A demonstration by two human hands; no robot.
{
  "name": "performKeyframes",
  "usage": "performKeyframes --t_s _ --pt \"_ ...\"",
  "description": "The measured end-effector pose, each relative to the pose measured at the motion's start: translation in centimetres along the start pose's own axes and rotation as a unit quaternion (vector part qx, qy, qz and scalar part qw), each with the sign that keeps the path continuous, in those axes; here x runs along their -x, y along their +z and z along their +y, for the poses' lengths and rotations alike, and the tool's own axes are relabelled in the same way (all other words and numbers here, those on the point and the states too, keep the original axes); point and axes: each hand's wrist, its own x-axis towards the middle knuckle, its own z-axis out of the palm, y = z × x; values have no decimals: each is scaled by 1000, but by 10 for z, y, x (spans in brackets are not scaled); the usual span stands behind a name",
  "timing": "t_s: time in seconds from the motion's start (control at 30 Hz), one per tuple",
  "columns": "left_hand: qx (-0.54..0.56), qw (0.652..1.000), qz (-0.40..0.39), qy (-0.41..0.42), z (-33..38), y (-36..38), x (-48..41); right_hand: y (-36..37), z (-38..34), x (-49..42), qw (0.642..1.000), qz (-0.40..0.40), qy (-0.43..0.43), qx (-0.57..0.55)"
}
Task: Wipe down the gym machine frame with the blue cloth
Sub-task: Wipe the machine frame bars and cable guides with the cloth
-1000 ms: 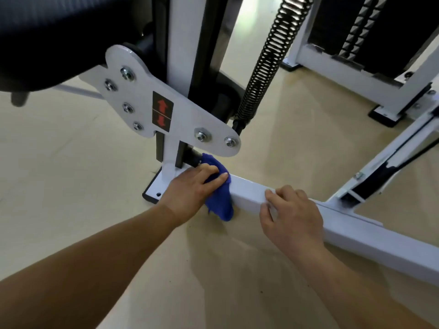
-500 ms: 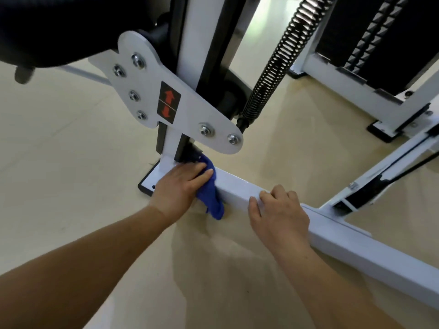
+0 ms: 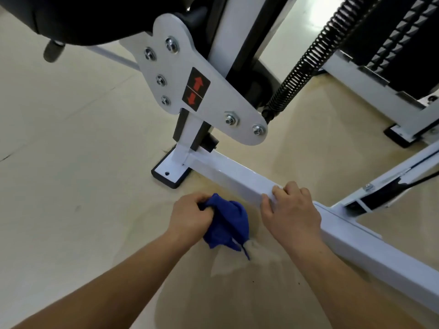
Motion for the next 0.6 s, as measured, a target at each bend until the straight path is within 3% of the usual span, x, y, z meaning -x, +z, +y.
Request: performKeyframes --t_s 0.07,0.2,0.3,0.43,0.6 --pt "64 997 30 -36 8 -15 -2 2 -3 1 1000 18 -4 4" --pt "88 986 142 -7 30 -22 -23 -2 -9 -4 1000 19 7 -3" --pt "144 983 117 10 51 6 -27 -5 -8 -5 1000 13 14 -15" --pt "301 942 131 -74 52 22 -27 -3 -7 -6 1000 -1 21 -12" --pt "307 924 190 -128 42 16 -51 -1 -8 -3 1000 21 20 -6"
